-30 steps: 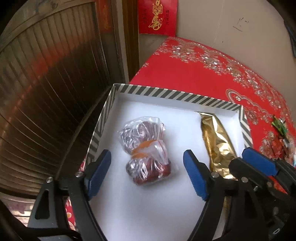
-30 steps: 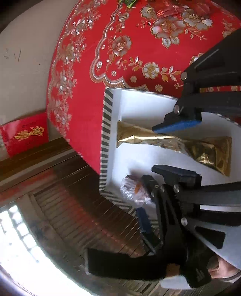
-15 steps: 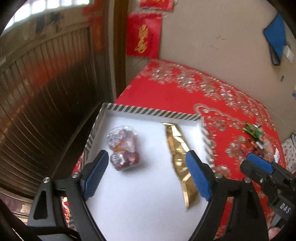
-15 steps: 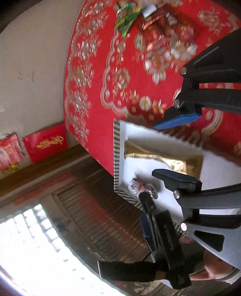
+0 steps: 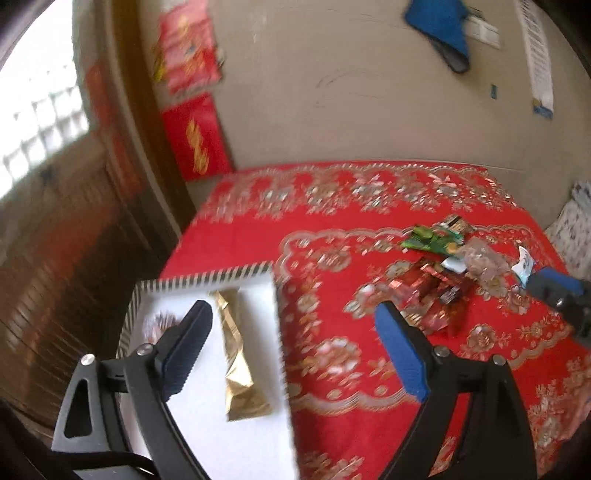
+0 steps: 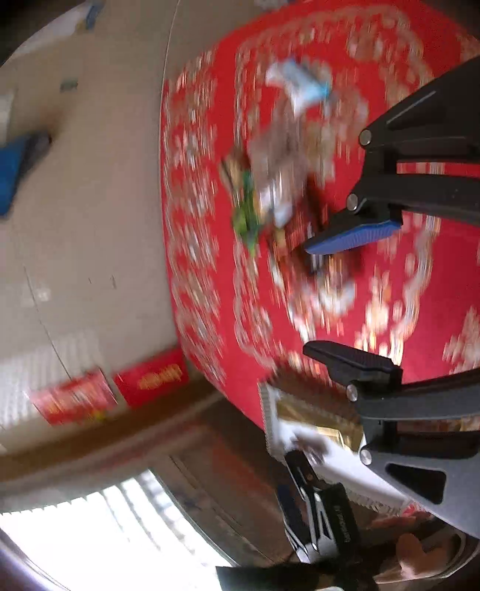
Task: Organize snacks
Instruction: 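Move both tools back to the snack pile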
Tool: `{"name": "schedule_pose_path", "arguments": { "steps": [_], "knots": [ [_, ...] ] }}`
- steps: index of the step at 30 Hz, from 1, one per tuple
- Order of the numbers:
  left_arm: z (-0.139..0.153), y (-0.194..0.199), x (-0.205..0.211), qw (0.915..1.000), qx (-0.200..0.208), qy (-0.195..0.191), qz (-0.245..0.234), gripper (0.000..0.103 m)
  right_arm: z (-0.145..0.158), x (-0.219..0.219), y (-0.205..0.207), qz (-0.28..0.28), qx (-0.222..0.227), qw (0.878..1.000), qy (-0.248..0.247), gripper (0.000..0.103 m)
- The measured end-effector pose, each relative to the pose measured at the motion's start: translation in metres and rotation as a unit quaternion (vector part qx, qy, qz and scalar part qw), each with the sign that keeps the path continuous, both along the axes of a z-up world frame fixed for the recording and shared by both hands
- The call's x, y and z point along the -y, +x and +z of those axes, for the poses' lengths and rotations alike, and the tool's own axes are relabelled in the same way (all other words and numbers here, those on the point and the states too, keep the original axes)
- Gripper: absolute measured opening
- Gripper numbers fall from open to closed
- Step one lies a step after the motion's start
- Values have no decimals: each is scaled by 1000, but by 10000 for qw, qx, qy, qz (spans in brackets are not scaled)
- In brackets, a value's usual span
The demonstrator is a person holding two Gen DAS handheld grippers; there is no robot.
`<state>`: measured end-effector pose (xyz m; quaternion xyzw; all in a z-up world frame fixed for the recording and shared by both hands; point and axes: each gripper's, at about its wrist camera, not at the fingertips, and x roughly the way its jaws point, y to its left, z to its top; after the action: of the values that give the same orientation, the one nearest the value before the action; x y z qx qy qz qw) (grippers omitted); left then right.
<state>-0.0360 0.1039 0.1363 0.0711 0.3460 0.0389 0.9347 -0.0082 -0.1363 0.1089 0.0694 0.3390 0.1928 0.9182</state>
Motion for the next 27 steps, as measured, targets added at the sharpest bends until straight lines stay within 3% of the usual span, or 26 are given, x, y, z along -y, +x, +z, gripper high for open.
{"name": "schedule_pose_path", "arguments": {
  "steps": [5,15,18,24,27],
  "knots": [
    [3,8,49,9991,-49,-94,-422,96,2,60,-2,-537,-7,9985,75,54],
    [-14,38,111,9944,-432,-503,-825,98,-10,110,5,-890,-166,9957,202,56],
    [-21,49,123,9888,-707,-706,-1113,98,-13,127,8,-985,-209,9945,285,57],
    [-26,63,134,9783,-884,-1167,-1464,98,-18,143,19,-1065,-308,9932,343,57],
    [-26,71,139,9639,-810,-1574,-1987,98,-23,148,26,-1120,-378,9923,355,57]
  ]
}}
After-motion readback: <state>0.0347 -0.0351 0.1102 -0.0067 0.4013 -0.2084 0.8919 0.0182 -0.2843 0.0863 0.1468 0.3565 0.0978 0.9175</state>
